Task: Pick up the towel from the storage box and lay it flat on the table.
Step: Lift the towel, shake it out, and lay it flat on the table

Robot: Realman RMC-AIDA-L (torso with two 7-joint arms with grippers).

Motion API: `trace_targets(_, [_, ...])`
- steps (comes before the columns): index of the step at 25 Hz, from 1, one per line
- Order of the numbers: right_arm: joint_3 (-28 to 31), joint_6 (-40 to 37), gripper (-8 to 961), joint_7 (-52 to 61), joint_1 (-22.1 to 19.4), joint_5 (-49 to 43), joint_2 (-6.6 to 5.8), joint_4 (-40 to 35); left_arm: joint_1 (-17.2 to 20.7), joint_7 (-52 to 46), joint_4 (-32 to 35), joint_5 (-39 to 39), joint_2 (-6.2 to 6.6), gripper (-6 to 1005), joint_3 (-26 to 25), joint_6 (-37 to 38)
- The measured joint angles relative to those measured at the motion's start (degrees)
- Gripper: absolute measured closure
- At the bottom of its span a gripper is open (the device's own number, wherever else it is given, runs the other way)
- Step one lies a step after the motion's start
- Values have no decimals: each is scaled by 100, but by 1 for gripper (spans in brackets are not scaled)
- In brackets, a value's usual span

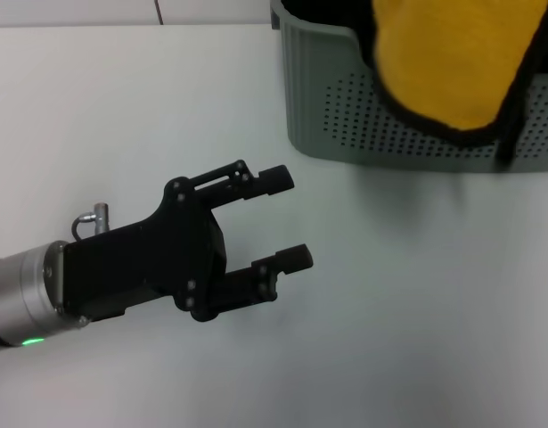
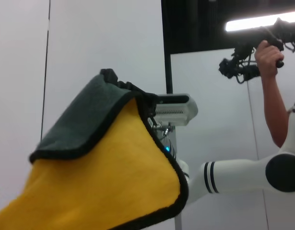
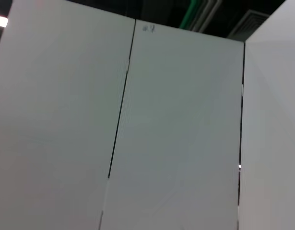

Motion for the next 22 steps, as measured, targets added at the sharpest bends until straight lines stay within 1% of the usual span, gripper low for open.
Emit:
trace_targets(2, [11, 3, 944, 6, 12, 118, 60, -1, -57, 9, -66, -30, -5, 351, 43, 11])
trace_targets(5, [32, -102, 943, -20, 13, 289, 187, 0, -162, 105, -221, -94, -14, 351, 125, 13])
trace_targets(8, [-87, -373, 941, -159, -6, 408, 285, 77, -256, 504, -587, -440, -32, 352, 138, 13])
trace_targets(12, [-646, -813, 939, -587, -18, 866, 296, 442, -324, 1199, -1094, -958, -39, 353, 143, -20])
trace_targets(15, [-1090, -1143, 938, -895, -2, 1211, 307, 645, -395, 1677, -1396, -1172, -39, 353, 145, -71])
trace_targets(18, [-1654, -1537, 936, -1246, 2, 1645, 308, 746, -512, 2277, -1763, -1250, -38, 354, 135, -127])
trace_targets(22, [-2515, -2246, 934, -1679, 82, 2179, 312, 767, -633, 2994, -2148, -1291, -38, 354, 62, -251])
